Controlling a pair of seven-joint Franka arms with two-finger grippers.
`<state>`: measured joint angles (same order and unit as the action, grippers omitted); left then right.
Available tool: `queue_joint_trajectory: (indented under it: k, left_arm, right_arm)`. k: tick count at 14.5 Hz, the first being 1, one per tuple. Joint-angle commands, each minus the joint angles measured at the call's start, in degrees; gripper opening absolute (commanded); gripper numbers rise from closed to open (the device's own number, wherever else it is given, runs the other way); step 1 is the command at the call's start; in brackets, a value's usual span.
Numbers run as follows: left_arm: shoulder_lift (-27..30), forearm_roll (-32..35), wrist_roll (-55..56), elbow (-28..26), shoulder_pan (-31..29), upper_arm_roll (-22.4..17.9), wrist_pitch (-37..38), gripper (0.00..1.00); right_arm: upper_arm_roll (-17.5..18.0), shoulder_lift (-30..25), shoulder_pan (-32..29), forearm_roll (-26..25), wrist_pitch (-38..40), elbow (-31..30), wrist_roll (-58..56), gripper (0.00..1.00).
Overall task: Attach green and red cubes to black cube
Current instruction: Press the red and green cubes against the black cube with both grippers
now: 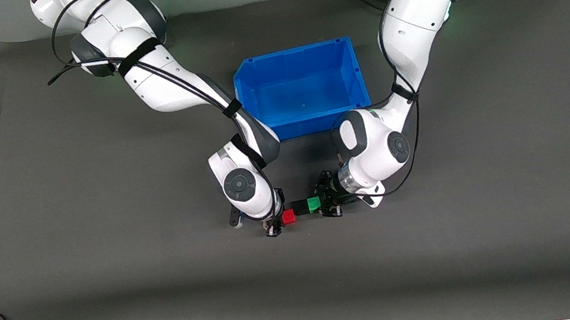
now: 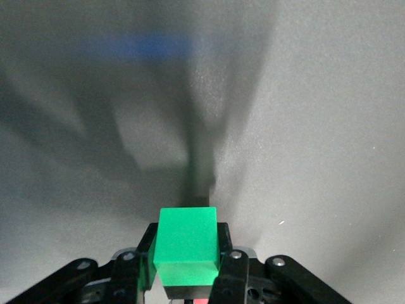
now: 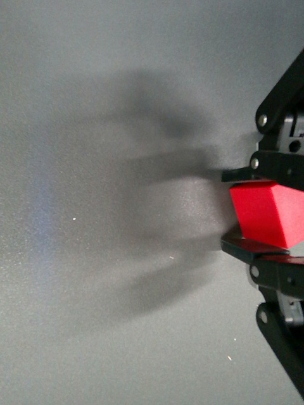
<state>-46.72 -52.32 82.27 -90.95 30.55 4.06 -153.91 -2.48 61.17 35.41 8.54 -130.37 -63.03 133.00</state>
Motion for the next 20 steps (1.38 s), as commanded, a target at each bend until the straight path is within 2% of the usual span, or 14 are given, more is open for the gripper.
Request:
queue_joint_trajectory:
  k: [1, 6, 7, 8, 9, 16, 18, 20]
  left_arm:
    - [-1.3, -0.1, 1.9, 1.4, 0.9, -0.6, -0.8, 0.27]
    - [-1.7, -0.1, 2.0, 2.0, 1.0, -0.7, -0.8, 0.28]
    - [-1.8, 0.1, 2.0, 2.1, 1.0, -0.7, -0.8, 0.33]
    - [-1.9, 0.2, 1.8, 2.0, 1.0, -0.7, -0.8, 0.45]
    - [-1.9, 0.2, 1.8, 2.1, 1.0, -0.7, -0.8, 0.49]
    - [-2.0, 0.4, 1.8, 2.0, 1.1, -0.7, -2.1, 0.48]
    - [-1.9, 0.4, 1.7, 2.0, 1.1, -0.7, -2.1, 0.56]
    - [-1.9, 0.4, 1.7, 2.0, 1.0, -0.7, -2.1, 0.57]
  right_arm:
    - [-0.1, 1.1, 0.4, -1.8, 0.6, 1.5, 1.6, 0.00]
    - [-0.1, 1.7, 0.4, -1.8, 0.3, 1.5, 1.6, 0.00]
    - [-0.1, 1.7, 0.4, -1.8, 0.3, 1.5, 1.6, 0.00]
    - [-0.1, 1.7, 0.4, -1.8, 0.4, 1.5, 1.6, 0.00]
    - [-0.1, 1.7, 0.4, -1.8, 0.3, 1.5, 1.6, 0.00]
    - [-0.2, 2.2, 0.1, -1.8, 0.1, 1.6, 1.4, 0.00]
    - [-0.2, 2.1, 0.4, -1.8, 0.2, 1.6, 1.6, 0.00]
    - [-0.1, 1.8, 0.6, -1.7, 0.6, 1.6, 1.8, 0.00]
